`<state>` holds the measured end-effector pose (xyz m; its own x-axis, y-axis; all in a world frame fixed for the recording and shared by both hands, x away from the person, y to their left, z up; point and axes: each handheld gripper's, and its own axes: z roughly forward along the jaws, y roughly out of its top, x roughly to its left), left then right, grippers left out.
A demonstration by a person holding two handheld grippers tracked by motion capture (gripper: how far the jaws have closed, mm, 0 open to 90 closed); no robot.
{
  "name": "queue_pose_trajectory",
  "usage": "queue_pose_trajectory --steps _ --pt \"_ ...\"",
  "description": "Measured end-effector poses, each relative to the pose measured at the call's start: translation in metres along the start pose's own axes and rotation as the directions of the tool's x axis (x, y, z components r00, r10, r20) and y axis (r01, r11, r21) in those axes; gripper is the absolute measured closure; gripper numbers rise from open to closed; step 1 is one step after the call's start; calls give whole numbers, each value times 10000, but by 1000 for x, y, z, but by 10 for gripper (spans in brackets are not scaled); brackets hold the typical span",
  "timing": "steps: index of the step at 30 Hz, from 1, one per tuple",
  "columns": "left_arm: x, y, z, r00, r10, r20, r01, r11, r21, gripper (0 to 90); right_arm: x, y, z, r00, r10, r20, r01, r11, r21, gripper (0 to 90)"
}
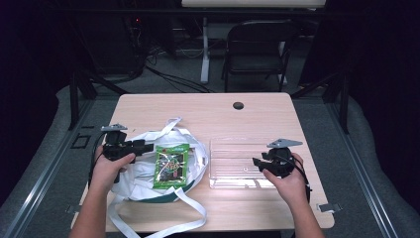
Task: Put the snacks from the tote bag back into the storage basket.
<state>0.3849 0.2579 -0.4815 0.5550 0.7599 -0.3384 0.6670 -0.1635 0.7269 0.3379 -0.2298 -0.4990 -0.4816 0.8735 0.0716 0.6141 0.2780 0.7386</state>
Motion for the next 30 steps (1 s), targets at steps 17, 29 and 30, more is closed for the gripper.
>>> queue_pose_trajectory --steps 17,29,30 --pt "-3 -6 12 9968 -623 506 591 9963 616 433 -2 4 -5 9997 236 -77 -238 9993 -280 555" --pt "-5 -14 19 9940 -854 690 784 9921 978 413 -2 9 0 9979 552 -337 -562 9980 -283 508" --pt "-5 -14 19 9941 -845 682 776 9921 983 413 -2 9 2 9979 561 -338 -569 9981 -226 508"
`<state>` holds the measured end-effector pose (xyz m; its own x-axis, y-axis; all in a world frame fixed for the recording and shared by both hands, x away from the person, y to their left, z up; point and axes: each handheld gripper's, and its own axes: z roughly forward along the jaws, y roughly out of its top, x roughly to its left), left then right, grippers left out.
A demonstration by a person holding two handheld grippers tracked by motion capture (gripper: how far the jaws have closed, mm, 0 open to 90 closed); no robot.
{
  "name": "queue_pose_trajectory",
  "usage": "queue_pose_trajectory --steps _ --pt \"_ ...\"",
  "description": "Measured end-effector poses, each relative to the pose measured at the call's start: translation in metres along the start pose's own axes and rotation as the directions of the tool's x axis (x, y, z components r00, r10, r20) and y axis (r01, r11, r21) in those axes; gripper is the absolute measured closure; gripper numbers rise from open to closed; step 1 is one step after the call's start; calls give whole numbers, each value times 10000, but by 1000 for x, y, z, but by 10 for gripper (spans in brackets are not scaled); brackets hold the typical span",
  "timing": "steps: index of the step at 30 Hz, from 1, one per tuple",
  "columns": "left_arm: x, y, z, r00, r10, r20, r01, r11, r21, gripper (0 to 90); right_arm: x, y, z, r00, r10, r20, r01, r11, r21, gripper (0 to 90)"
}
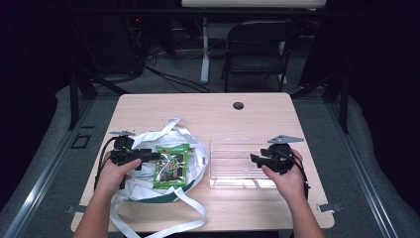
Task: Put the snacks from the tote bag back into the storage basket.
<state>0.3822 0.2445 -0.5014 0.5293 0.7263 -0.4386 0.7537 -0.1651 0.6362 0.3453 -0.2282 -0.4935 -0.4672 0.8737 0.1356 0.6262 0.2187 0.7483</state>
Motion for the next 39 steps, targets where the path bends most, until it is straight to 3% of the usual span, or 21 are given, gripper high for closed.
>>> queue_pose_trajectory --steps 2,4,7,16,21,39 --pt "-2 0 0 9999 -74 98 74 10000 45 425 1 0 1 10000 -67 0 67 10000 -37 507" --pt "-5 0 0 9999 95 103 -98 9997 215 429 1 1 1 10000 -79 -11 79 10000 8 504" --pt "-6 0 2 9999 79 -77 -77 9995 313 427 1 1 1 10000 -59 -24 59 10000 -12 498" --pt "-1 -4 18 9980 -473 -420 495 9973 539 353 3 1 1 10000 -39 -9 39 10000 -43 479" --pt "1 -6 29 9987 -380 -339 409 9954 871 353 3 0 1 9999 -103 22 103 9999 -36 479" --pt "8 -4 52 9970 -755 164 728 9893 1262 353 4 -8 -9 9997 -8 241 13 9998 -192 480"
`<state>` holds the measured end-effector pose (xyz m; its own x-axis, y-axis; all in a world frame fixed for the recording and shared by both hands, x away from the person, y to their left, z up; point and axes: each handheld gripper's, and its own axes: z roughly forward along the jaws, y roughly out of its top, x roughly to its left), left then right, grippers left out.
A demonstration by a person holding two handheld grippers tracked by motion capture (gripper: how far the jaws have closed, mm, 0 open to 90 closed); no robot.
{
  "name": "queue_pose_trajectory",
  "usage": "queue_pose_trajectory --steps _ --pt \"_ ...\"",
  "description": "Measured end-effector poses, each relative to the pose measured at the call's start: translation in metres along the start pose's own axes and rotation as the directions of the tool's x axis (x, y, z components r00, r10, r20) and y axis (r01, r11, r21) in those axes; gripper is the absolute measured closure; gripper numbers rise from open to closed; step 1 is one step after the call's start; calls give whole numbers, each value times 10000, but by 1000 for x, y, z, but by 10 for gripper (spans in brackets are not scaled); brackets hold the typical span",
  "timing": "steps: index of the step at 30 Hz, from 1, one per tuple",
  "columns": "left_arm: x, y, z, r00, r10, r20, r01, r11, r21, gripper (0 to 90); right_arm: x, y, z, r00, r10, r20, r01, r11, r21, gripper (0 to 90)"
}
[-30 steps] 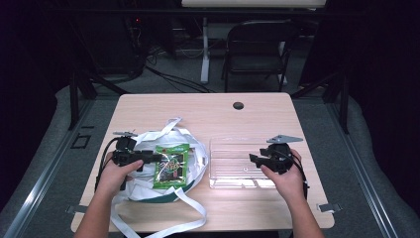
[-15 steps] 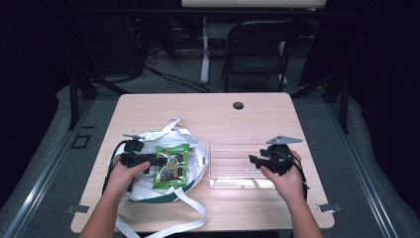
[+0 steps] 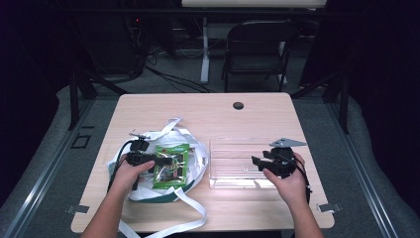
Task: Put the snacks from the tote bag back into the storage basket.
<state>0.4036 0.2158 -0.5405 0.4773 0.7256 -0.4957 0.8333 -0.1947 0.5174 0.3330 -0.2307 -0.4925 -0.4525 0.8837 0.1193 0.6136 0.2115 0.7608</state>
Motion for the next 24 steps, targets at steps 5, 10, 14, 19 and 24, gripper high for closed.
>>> queue_pose_trajectory --steps 5,10,14,19,24 --pt "0 2 3 9998 -77 207 75 9999 97 354 0 -2 -1 10000 2 43 -2 10000 6 480" --pt "0 3 7 9995 -189 259 182 9994 282 352 0 -3 -3 10000 8 89 -8 10000 14 480" --pt "0 4 8 9992 -259 292 250 9992 320 357 -1 -4 -4 9999 32 132 -31 10000 -54 482" --pt "1 4 9 9988 -322 361 308 9987 399 375 -1 -5 -5 9999 15 104 -15 10000 -22 482" --pt "1 4 9 9986 -348 402 331 9986 424 393 -1 -5 -5 9999 45 126 -44 10000 -23 483"
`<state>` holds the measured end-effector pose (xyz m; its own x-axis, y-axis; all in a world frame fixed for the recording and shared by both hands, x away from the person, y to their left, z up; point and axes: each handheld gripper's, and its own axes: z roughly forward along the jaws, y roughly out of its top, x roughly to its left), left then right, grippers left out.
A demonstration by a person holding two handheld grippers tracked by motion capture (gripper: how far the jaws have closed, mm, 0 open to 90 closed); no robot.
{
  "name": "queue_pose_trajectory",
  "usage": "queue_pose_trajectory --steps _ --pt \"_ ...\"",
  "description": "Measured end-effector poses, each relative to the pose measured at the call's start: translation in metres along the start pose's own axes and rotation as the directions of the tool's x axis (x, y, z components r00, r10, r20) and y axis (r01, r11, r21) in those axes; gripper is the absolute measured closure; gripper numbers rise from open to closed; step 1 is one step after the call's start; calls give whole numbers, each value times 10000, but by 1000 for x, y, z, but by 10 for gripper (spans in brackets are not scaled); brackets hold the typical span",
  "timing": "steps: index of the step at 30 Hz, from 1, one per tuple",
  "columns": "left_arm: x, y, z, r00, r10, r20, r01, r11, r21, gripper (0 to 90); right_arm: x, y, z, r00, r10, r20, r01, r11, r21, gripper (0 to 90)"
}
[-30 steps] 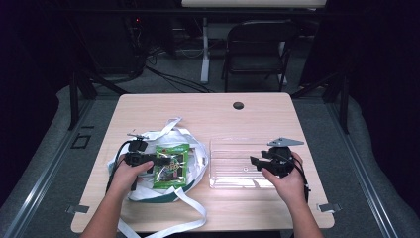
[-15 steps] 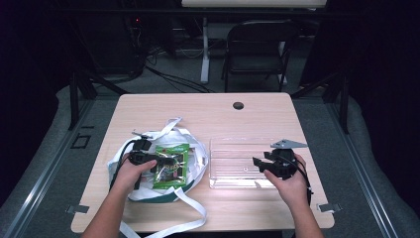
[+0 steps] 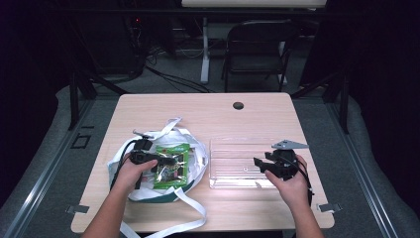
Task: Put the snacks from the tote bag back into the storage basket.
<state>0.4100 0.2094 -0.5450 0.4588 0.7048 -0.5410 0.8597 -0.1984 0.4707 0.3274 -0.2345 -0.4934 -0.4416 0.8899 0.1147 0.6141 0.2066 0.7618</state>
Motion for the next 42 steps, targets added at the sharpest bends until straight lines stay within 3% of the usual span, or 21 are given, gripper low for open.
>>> queue_pose_trajectory --steps 18,27,33,42 --pt "-2 0 -4 10000 24 -61 -24 10000 -94 492 -2 -1 0 10000 52 10 -52 10000 36 483" --pt "-5 1 -9 9997 69 252 -64 9997 -225 530 -2 -1 0 10000 93 -9 -93 10000 13 484" --pt "-12 3 -16 9973 563 472 -547 9979 -347 553 -3 -1 0 9999 103 -3 -103 9999 31 484" --pt "-15 4 -22 9915 973 861 -946 9949 -348 598 -3 -1 1 10000 80 23 -80 10000 47 484"
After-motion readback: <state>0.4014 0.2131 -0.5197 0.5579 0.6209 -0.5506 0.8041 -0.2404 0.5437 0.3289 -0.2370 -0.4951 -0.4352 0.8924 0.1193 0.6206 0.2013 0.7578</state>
